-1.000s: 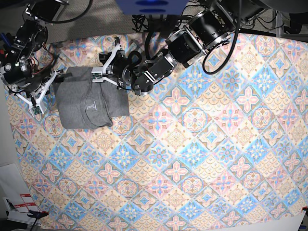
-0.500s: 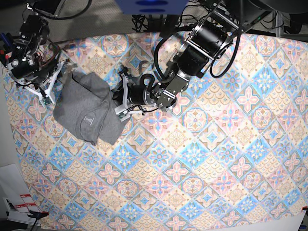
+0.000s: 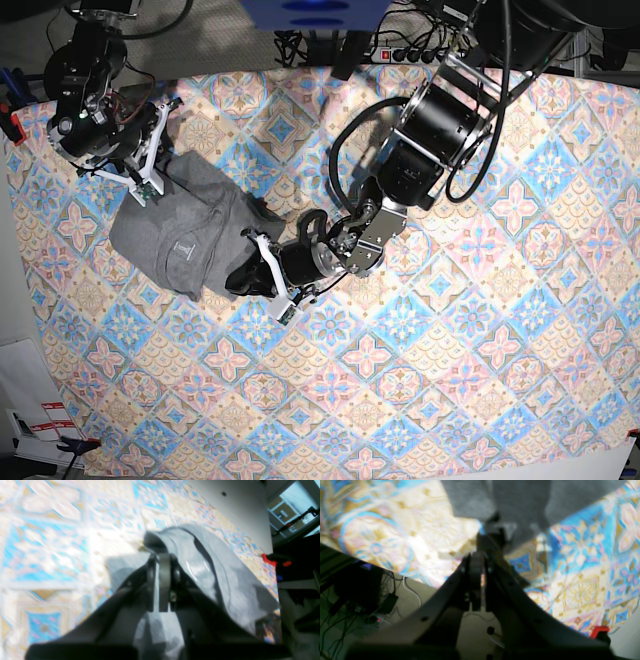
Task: Fold the T-shirt properly
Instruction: 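Grasp the bundle edge with the left gripper and fold it over, then push the folded bundle into a neat square with the right gripper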
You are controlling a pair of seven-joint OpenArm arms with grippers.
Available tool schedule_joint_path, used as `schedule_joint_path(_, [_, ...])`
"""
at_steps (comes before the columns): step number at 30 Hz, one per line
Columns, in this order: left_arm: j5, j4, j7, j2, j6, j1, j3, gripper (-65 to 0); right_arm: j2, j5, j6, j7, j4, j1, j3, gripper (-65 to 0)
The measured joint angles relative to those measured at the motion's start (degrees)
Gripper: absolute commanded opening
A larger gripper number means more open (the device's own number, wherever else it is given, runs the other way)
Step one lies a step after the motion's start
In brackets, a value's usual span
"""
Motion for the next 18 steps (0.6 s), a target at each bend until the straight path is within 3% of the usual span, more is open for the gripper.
schedule_joint_path(4, [-3.2,0.3,-0.3,0.1,0.0,-1.6,0.0,-62.7,0.3,-0.4,0.0,0.0,0.0,0.3,-1.1,-62.8])
schedule_joint_path(8, [-2.7,0.3,5.7,0.2,0.0,-0.8,0.1,-63.4,5.4,-1.0,0.0,-0.8,-0.1,4.8,-15.1,-62.8])
schedule_joint_path(10, [-2.7,2.2,8.7,-1.0,-0.2,0.4,0.1,-63.4,4.6,-0.4,0.0,0.7,-0.1,8.2,-20.6,-62.8])
schedule_joint_path(15, [-3.3,20.8,15.4,-12.7,0.2,7.5,-0.5,-63.4,1.8,-0.6,0.2,-0.8,-0.5,12.9,-23.6,-62.8])
schedule_joint_path(18, [-5.4,35.7,20.7,-19.2,0.1,14.1,-6.1,-63.4,1.7,-0.3,0.2,0.2,-1.9,16.1,-23.6,-62.8])
